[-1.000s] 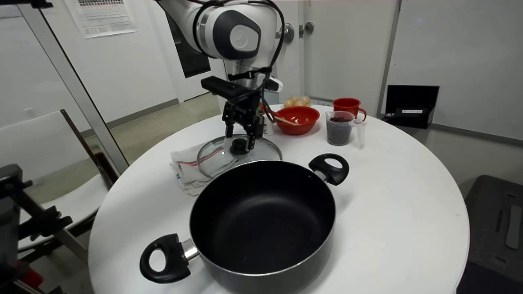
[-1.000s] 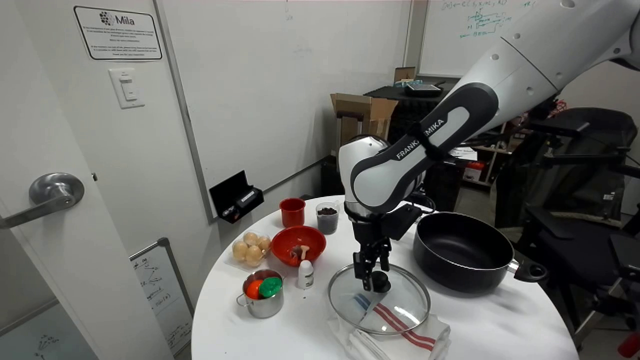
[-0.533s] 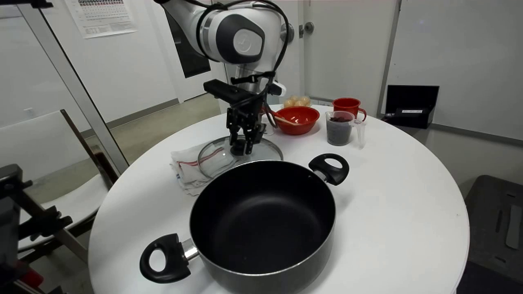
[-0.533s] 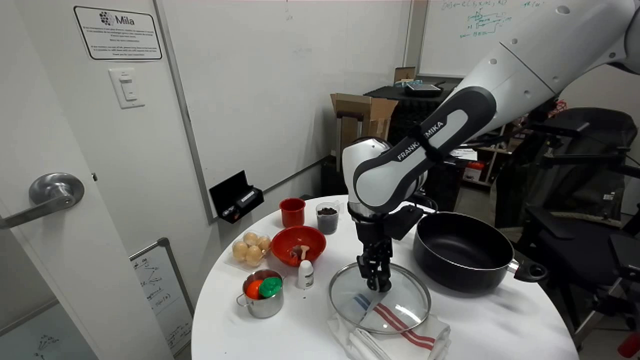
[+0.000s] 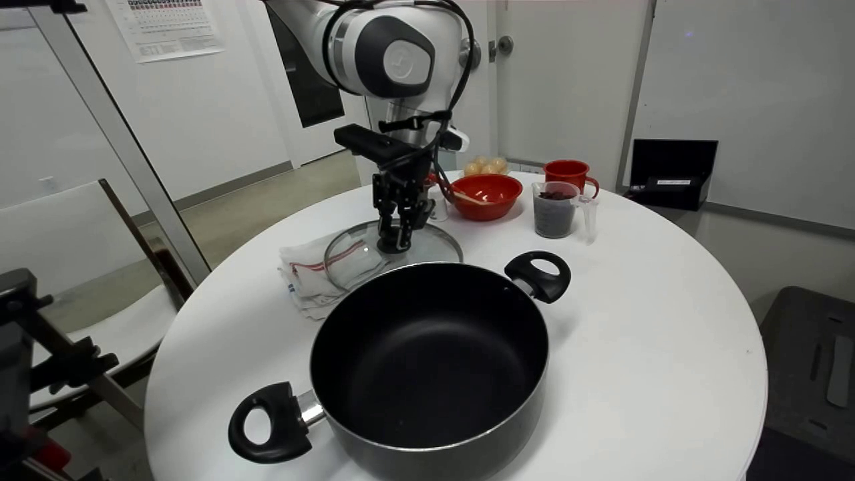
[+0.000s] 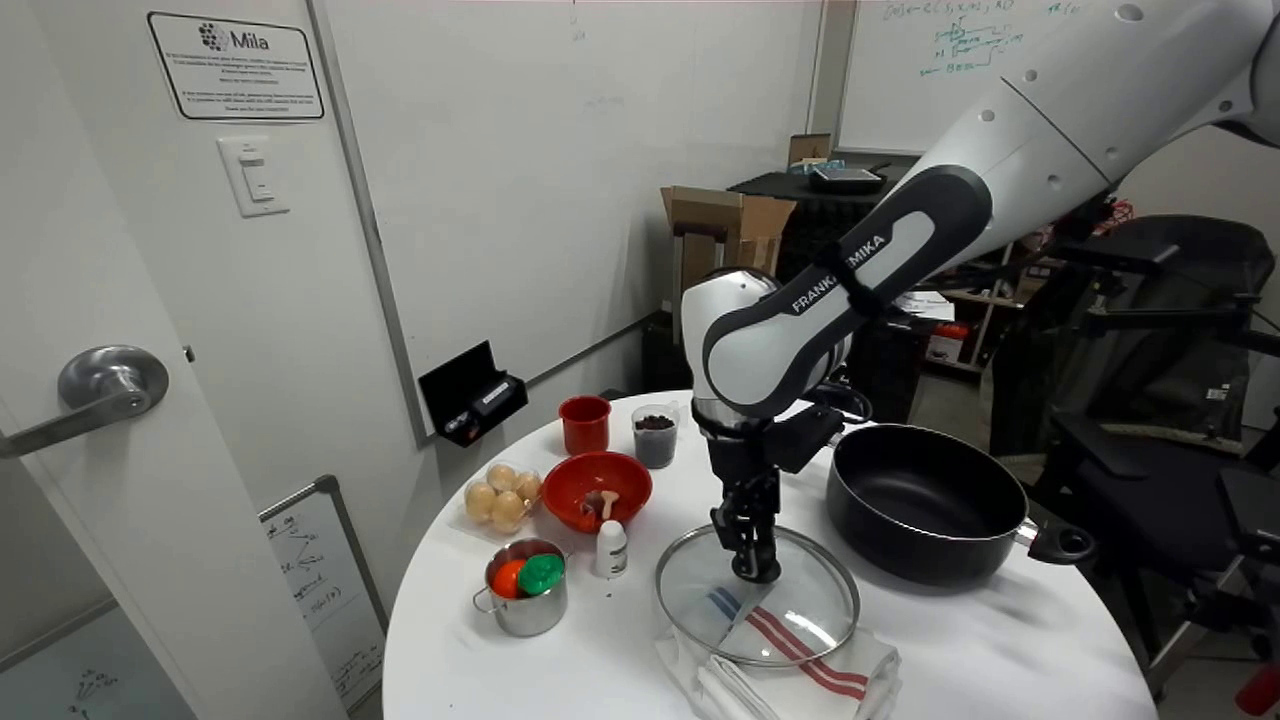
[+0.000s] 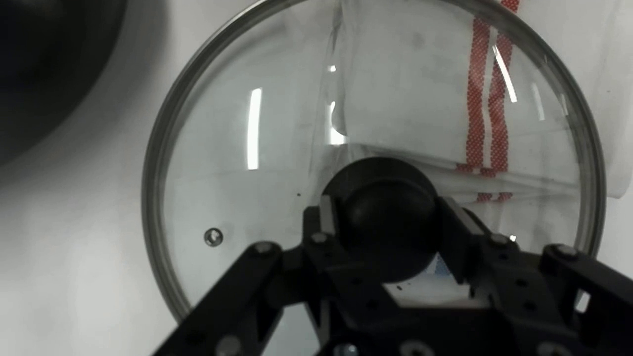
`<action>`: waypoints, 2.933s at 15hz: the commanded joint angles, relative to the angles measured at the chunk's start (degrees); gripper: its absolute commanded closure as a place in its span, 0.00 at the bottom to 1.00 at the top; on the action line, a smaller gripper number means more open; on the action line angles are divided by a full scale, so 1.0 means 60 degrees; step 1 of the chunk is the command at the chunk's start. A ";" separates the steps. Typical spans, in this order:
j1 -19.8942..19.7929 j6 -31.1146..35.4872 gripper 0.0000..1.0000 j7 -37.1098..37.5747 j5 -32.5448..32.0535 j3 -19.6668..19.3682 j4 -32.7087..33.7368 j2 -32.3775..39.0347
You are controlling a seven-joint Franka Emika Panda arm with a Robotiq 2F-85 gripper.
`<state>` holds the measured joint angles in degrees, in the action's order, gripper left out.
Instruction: Put the glass lid on the black pot.
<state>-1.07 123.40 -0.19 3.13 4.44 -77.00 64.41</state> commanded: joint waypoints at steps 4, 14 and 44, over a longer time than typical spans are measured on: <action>0.0217 0.0474 0.75 -0.0111 0.0067 0.0026 -0.1061 -0.1073; 0.0630 0.1383 0.75 0.0247 0.0058 -0.0065 -0.3461 -0.3380; -0.1580 0.2734 0.75 0.2174 0.3110 -0.1557 -0.7983 -0.6474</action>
<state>-9.99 139.47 11.20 19.68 -4.03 -123.36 28.07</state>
